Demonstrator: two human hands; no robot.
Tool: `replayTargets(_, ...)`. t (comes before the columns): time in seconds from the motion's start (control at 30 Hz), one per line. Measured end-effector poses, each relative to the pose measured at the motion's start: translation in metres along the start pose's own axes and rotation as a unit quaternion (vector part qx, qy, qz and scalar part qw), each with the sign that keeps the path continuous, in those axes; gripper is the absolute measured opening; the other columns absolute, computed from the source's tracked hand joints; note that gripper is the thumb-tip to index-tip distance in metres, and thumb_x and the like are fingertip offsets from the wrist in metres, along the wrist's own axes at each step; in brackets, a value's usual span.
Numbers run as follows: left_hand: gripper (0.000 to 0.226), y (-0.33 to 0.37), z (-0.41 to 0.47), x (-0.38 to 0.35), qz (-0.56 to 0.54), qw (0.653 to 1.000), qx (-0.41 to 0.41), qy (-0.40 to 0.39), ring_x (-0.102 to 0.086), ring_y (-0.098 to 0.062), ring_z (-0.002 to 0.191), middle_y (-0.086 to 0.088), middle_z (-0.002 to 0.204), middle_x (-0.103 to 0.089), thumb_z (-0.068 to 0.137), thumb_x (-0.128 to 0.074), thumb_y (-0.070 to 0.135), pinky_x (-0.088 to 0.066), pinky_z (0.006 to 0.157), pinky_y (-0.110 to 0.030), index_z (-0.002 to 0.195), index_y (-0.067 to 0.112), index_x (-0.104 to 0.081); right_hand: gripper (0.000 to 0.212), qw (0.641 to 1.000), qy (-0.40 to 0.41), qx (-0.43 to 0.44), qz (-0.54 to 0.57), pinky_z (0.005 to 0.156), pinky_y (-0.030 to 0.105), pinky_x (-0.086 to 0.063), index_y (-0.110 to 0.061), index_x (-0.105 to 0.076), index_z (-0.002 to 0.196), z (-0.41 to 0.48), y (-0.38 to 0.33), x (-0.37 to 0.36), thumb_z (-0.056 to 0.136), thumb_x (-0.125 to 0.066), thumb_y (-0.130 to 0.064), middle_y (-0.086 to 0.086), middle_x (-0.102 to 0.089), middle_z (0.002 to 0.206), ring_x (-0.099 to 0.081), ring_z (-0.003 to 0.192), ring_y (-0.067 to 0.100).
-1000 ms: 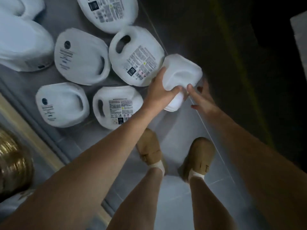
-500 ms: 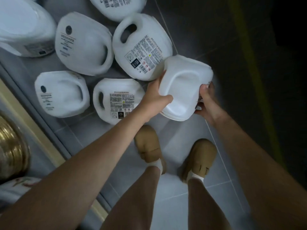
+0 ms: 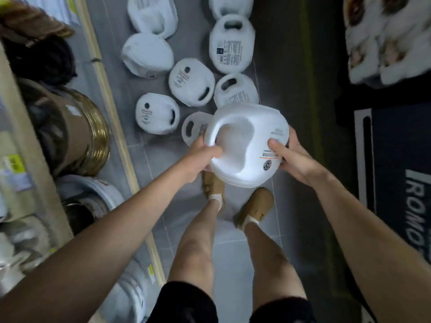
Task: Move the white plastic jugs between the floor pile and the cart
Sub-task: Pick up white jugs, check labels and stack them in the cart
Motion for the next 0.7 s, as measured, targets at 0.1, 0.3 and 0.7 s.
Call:
replayTargets(0.1,0.055,0.012,-0.060,0.026,-0.049,0.999,-0.018,0.002,-0.058,-0.020,0.091,-0.004,0.100,-0.060,0.061,-0.051,0.017,-0.048,0.072,-0.037,0.115,0.022,-0.058,0.062,0.999,-0.042,0.026,-0.014,0.080,0.033,-0.059,-0.035,-0.034,0.130,-0.040,-0.051,-0.034,0.077,-0.066,-0.028,-0.001,-0.060,0.126,-0.066,0.109,0.018)
replayTargets(0.3,0.056,0.018,-0.175,0.052,-0.142,0.984,-0.095,0.041,-0.061,-0.016,0.091,0.002,0.097,-0.065,0.068,-0.058,0.019,-0.053,0.070,-0.035,0.123,0.023,-0.055,0.084,0.988,-0.094,0.069,-0.098,0.085,0.043,-0.058,-0.017,-0.038,0.140,-0.109,-0.121,-0.100,0.072,-0.079,-0.042,0.008,-0.063,0.127,-0.065,0.111,0.028)
replayTargets(0.7,0.120,-0.070,-0.378,0.053,-0.262,0.871,-0.184,0.372,-0.031,-0.015,0.136,0.002,0.151,-0.019,0.051,-0.076,0.059,-0.033,0.107,-0.033,0.148,0.026,-0.013,0.069,0.903,-0.144,0.185,-0.361,0.085,0.035,-0.057,-0.026,-0.043,0.129,-0.233,-0.142,-0.235,0.073,-0.081,-0.041,-0.009,-0.060,0.114,-0.064,0.102,0.012)
Point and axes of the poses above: each hand's wrist, its own z-axis towards the middle knuckle, its own x-axis out of the back of the hand, y = z × x, the point moved 7 cm from there along z, towards the middle knuckle
